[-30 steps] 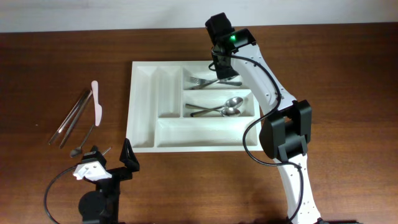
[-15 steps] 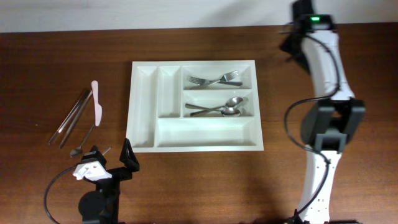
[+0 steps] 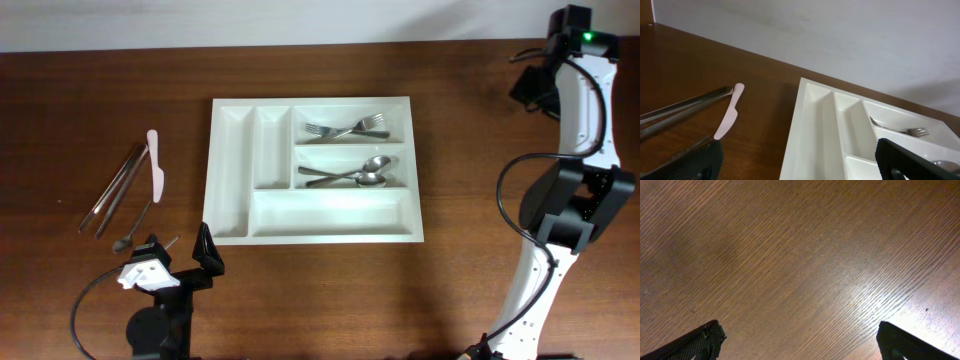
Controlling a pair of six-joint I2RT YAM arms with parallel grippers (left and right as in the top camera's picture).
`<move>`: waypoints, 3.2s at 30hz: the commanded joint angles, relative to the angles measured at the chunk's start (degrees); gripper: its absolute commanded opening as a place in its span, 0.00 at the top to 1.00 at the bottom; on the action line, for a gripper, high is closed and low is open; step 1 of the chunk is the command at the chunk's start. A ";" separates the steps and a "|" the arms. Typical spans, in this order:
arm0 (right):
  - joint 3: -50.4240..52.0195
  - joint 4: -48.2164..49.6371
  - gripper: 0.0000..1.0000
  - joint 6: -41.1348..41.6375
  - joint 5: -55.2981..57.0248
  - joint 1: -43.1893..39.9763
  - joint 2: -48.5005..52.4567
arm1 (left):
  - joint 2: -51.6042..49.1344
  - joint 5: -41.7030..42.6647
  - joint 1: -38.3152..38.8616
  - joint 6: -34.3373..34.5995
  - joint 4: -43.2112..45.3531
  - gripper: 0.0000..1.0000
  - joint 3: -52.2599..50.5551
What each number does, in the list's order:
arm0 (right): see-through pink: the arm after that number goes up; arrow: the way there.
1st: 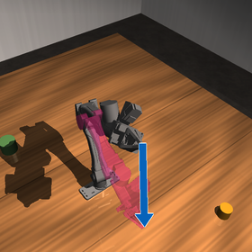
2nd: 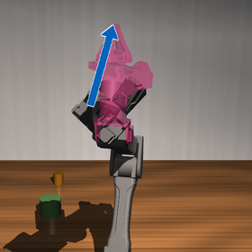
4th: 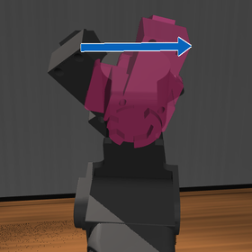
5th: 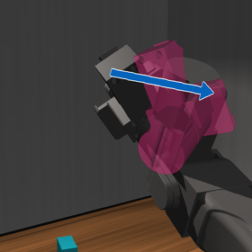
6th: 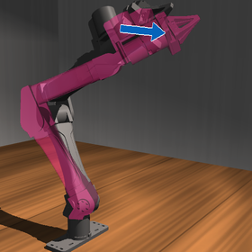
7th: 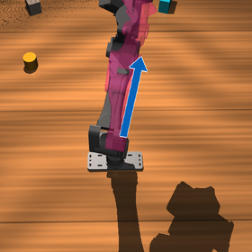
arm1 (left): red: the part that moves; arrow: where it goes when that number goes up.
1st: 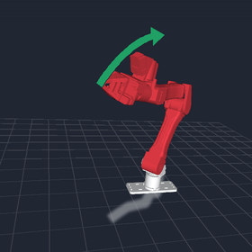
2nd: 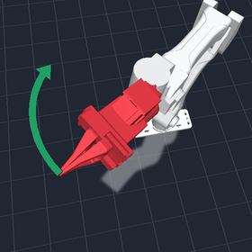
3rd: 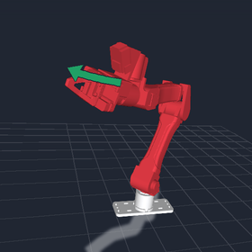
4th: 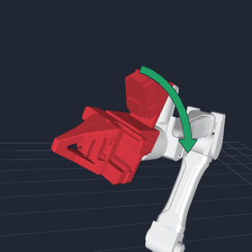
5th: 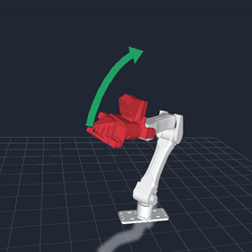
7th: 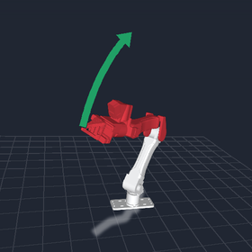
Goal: Pack container
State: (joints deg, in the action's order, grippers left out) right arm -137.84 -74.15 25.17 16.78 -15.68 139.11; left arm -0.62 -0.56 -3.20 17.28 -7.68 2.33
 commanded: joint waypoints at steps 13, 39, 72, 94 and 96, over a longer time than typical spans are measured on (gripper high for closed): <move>-1.07 0.00 0.01 -1.16 -1.77 -0.09 -3.37 | 0.22 2.27 -0.33 1.27 3.45 0.01 1.99; -1.07 0.00 0.01 -1.16 -1.77 -0.11 -3.37 | -67.47 1.29 -0.33 -12.17 -58.27 0.01 80.96; -1.07 0.00 0.01 -1.16 -1.77 -0.11 -3.37 | -100.00 -1.29 -17.16 21.22 -60.24 0.01 76.24; -1.07 0.00 0.01 -1.16 -1.77 -0.11 -3.37 | -99.97 14.78 -34.03 14.27 -37.66 0.00 58.07; -1.07 0.00 0.01 -1.16 -1.77 -0.09 -3.37 | -99.97 14.75 -34.10 12.85 -35.89 0.00 57.92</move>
State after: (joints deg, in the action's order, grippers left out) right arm -137.84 -74.15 23.94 14.94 -15.88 138.80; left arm -100.51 12.75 -36.95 33.54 -45.28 60.60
